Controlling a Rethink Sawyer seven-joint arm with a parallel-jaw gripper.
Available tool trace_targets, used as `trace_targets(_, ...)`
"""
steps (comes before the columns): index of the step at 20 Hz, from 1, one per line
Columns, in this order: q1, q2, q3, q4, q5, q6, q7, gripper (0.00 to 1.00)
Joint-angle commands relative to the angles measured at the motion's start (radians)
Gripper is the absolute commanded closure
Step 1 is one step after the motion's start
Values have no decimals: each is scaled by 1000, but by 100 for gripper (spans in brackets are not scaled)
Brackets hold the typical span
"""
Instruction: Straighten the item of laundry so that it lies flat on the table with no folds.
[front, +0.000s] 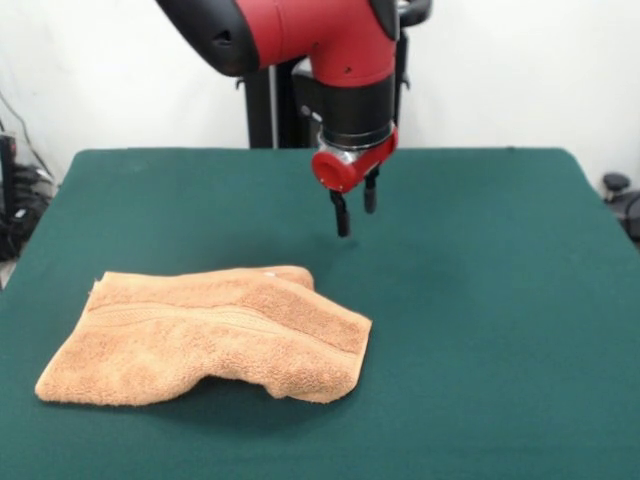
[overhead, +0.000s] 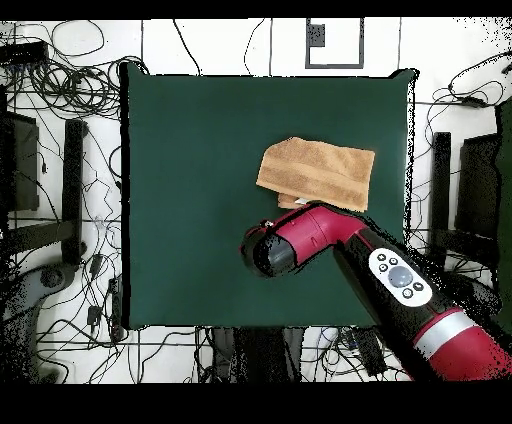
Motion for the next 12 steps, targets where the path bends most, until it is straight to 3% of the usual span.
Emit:
trace_targets(1,45,28,104,-84,1,78,-318,0)
trace_targets(12,-20,-39,152,-4,-116,-98,-293,0)
